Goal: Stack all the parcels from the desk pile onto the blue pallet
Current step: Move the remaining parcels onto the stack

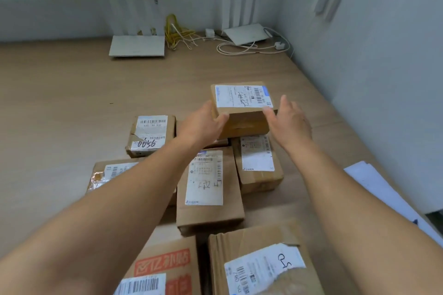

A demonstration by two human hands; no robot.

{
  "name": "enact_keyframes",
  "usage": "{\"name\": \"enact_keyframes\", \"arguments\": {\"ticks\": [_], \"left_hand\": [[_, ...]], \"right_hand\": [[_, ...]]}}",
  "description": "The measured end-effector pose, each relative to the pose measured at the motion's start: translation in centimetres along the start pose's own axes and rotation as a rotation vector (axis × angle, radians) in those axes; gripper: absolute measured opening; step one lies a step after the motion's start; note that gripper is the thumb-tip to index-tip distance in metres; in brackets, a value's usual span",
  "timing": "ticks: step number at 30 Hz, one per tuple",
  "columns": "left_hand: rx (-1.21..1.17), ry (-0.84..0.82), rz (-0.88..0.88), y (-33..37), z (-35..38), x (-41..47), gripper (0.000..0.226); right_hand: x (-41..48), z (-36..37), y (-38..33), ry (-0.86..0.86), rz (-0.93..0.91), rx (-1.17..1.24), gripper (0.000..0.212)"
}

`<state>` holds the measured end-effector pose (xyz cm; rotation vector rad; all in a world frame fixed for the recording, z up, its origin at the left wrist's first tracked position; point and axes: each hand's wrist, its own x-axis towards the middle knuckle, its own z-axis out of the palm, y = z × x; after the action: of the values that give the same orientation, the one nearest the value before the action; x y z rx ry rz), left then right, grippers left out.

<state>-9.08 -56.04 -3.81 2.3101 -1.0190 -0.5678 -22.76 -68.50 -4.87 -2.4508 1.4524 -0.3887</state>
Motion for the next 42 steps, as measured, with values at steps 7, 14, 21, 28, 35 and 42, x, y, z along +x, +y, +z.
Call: {"name": "enact_keyframes", "arguments": {"ticks": [7, 14, 21, 28, 35, 42], "left_hand": [[-0.285, -0.009, -0.07, 1.0, 1.5, 1.6, 0.041], [-0.494, -0.073, -0.101, 1.3, 1.5, -0.6, 0.052], [-0.522, -0.044, -0.031, 0.7, -1.4, -5.0, 0.058], [-0.528, 0.072, -0.072, -2.2, -3.9, -11.9, 0.061], [-0.601, 0.219, -0.155, -5.9, -5.5, -18.9, 0.064], [-0.634, 0.33, -0.218, -11.0, -9.4, -25.4, 0.071]], "right_hand": [[2.1, 0.4, 0.2, -0.167, 0.063, 0.303, 0.03], [-0.2, 0.0, 1.4, -0.316, 0.013, 0.682, 0.032], [-3.4, -1.6, 0.6, -0.325, -0.127, 0.665, 0.055], [-8.7, -1.3, -2.4, -0.378, -0.248, 0.666, 0.061], [-14.9, -0.3, -6.4, -0.428, -0.353, 0.733, 0.071], [-20.2, 0.2, -12.2, -0.49, -0.5, 0.692, 0.073]]}}
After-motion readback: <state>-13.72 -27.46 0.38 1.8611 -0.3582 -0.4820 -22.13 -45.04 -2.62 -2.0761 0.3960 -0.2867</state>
